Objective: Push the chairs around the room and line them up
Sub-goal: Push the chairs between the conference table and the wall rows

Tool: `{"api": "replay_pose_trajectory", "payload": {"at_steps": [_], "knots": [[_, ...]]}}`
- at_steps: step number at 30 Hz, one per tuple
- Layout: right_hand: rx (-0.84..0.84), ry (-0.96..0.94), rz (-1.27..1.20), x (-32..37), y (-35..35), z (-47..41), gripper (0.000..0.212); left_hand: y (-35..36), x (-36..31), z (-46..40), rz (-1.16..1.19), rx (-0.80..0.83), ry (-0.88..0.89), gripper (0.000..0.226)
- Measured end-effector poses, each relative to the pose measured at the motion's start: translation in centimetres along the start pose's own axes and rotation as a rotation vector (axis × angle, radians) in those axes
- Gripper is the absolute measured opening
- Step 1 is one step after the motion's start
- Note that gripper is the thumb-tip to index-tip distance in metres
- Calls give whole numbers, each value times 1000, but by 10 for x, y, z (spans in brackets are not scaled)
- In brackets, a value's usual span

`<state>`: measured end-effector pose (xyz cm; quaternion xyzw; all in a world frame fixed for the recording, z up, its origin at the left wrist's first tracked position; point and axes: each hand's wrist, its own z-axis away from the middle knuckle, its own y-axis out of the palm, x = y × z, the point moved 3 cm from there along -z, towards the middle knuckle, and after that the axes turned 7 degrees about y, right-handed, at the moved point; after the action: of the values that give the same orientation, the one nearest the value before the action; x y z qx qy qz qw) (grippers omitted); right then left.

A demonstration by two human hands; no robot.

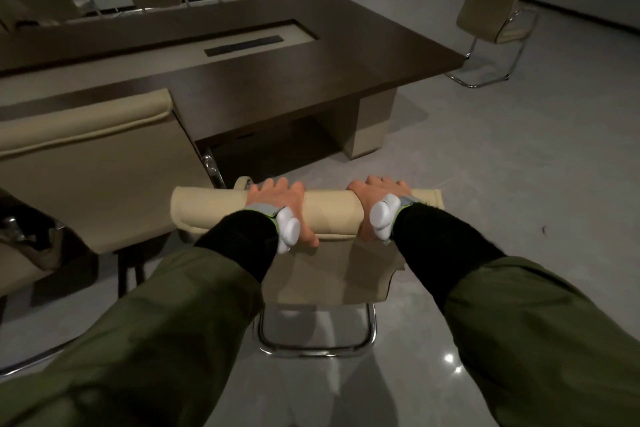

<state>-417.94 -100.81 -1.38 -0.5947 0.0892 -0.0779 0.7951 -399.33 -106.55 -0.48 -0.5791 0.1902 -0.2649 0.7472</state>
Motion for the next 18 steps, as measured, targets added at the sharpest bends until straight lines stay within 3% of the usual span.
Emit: {"api": "replay_pose_trajectory", "payload": {"at_steps": [18], "knots": [[48,-30,73,-5,-40,-142,88,-26,47,-122,45,-22,-17,91]]}}
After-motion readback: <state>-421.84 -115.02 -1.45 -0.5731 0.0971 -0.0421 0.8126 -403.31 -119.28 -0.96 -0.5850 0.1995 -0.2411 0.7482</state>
